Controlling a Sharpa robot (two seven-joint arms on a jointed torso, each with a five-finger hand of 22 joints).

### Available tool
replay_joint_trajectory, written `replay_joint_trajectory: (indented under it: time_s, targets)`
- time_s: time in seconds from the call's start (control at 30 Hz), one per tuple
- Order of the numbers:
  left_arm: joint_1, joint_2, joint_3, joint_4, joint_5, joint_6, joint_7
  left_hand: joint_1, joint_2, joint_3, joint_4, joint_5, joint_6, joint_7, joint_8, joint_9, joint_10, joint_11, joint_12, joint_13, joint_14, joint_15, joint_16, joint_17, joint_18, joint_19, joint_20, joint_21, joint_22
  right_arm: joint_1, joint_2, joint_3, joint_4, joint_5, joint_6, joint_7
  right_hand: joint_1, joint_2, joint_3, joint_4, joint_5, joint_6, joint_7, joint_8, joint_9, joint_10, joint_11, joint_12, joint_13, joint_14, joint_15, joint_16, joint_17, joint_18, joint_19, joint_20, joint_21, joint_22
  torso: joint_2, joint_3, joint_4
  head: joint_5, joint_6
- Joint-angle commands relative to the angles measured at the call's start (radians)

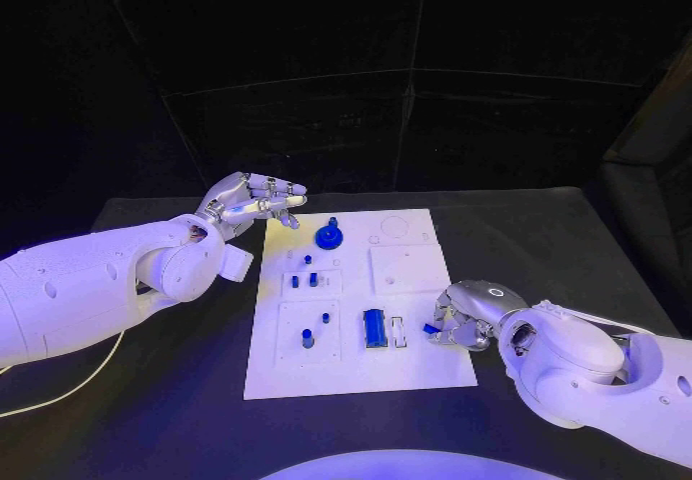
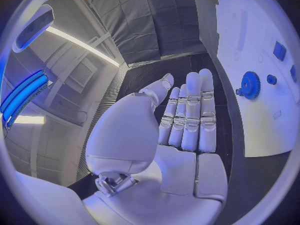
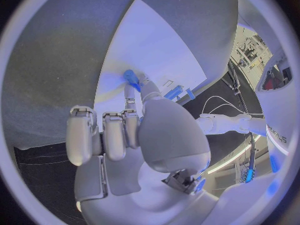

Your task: Assemble the parts on the task board

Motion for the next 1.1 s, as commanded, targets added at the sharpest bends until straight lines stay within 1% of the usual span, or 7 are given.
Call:
replay_joint_trajectory:
  time_s: [0.03, 0.17, 0.37, 0.5, 0.87, 1.0, 1.1]
  targets:
    - [0.001, 0.001, 0.001, 0.001, 0.003, 0.011, 0.005, 0.001, 0.007, -0.008, 0.0, 0.001, -0.006, 0.002, -0.002, -0.002, -0.008, 0.0, -0.003, 0.0, 0.001, 0.006, -0.003, -0.001, 0.012, 0.008, 0.001, -0.006, -0.001, -0.013, -0.008, -0.013, -0.002, 0.095, -0.024, -0.035, 0.006, 0.034, 0.03, 0.007, 0.013, 0.014, -0.004, -0.009, 0.001, 0.034, -0.01, -0.004, 0.128, 0.072, -0.008, 0.001, 0.096, -0.021, 0.005, -0.009, 0.008, 0.087, 0.0, -0.0006, 0.0018, 0.001, 0.001]
    - [0.0, 0.002, 0.001, 0.001, 0.003, 0.011, 0.005, 0.001, 0.007, -0.008, 0.0, 0.001, -0.006, 0.002, -0.002, -0.002, -0.008, 0.0, -0.003, 0.0, 0.001, 0.006, -0.003, -0.001, 0.012, 0.008, 0.001, -0.006, -0.001, -0.013, -0.011, -0.013, 0.01, 0.171, -0.097, 0.0, -0.016, 0.024, 0.066, 0.009, 0.021, 0.022, -0.006, -0.02, -0.001, 0.036, -0.011, -0.003, 0.129, 0.072, -0.01, 0.001, 0.096, -0.022, 0.008, -0.01, 0.009, 0.091, 0.001, -0.0006, 0.0015, 0.003, 0.002]
    - [0.0, 0.002, 0.0, 0.001, 0.003, 0.01, 0.005, 0.001, 0.007, -0.008, 0.0, 0.001, -0.006, 0.002, -0.002, -0.002, -0.008, 0.0, -0.003, 0.0, 0.001, 0.006, -0.003, -0.001, 0.012, 0.008, 0.001, -0.006, -0.001, -0.013, -0.01, -0.012, 0.021, 0.285, -0.21, 0.062, -0.076, -0.031, 0.189, 0.002, 0.039, 0.037, -0.004, -0.047, -0.001, 0.039, -0.009, -0.001, 0.135, 0.072, -0.009, 0.0, 0.095, -0.023, 0.01, -0.011, 0.009, 0.093, 0.001, -0.0006, 0.0002, 0.007, 0.0]
    - [0.0, 0.002, 0.0, 0.001, 0.003, 0.01, 0.005, 0.001, 0.007, -0.008, 0.0, 0.001, -0.006, 0.002, -0.002, -0.002, -0.008, 0.0, -0.003, 0.0, 0.001, 0.006, -0.003, -0.001, 0.012, 0.008, 0.001, -0.006, -0.001, -0.012, -0.005, -0.012, 0.024, 0.337, -0.263, 0.095, -0.098, -0.05, 0.228, 0.0, 0.049, 0.041, -0.002, -0.053, 0.001, 0.04, -0.008, -0.001, 0.136, 0.072, -0.009, -0.001, 0.093, -0.023, 0.01, -0.01, 0.009, 0.094, 0.002, -0.0004, 0.0001, 0.008, 0.0]
    - [0.0, 0.003, 0.0, 0.001, 0.003, 0.01, 0.004, 0.001, 0.007, -0.008, 0.0, 0.001, -0.006, 0.002, -0.002, -0.002, -0.008, 0.0, -0.003, 0.0, 0.001, 0.006, -0.003, -0.001, 0.012, 0.008, 0.001, -0.006, -0.001, -0.012, 0.027, -0.012, 0.016, 0.44, -0.297, 0.128, -0.135, -0.075, 0.264, 0.005, 0.062, 0.044, 0.0, -0.059, 0.004, 0.038, -0.006, -0.007, 0.133, 0.072, -0.007, -0.003, 0.09, -0.022, 0.01, -0.008, 0.009, 0.093, 0.002, 0.0001, 0.0005, 0.009, -0.003]
    - [0.0, 0.004, 0.0, 0.001, 0.003, 0.011, 0.004, 0.001, 0.007, -0.008, 0.0, 0.001, -0.006, 0.002, -0.002, -0.002, -0.008, 0.0, -0.003, 0.0, 0.001, 0.006, -0.003, -0.001, 0.012, 0.008, 0.001, -0.006, -0.001, -0.012, 0.036, -0.012, 0.013, 0.458, -0.324, 0.136, -0.16, -0.088, 0.274, 0.011, 0.112, 0.048, 0.0, -0.061, 0.007, 0.039, -0.006, -0.007, 0.133, 0.072, -0.007, -0.002, 0.092, -0.022, 0.01, -0.008, 0.008, 0.093, 0.001, -0.0005, 0.0005, 0.01, -0.005]
    - [0.0, 0.004, 0.0, 0.001, 0.003, 0.012, 0.004, 0.001, 0.007, -0.008, 0.0, 0.001, -0.006, 0.002, -0.002, -0.002, -0.008, 0.0, -0.003, 0.0, 0.001, 0.006, -0.003, -0.001, 0.012, 0.008, 0.001, -0.006, -0.001, -0.012, 0.041, -0.012, 0.01, 0.466, -0.325, 0.134, -0.171, -0.093, 0.275, 0.014, 0.125, 0.049, 0.0, -0.061, 0.009, 0.039, -0.006, -0.008, 0.133, 0.072, -0.007, -0.001, 0.093, -0.023, 0.011, -0.008, 0.009, 0.095, 0.002, -0.0007, 0.0005, 0.011, -0.005]
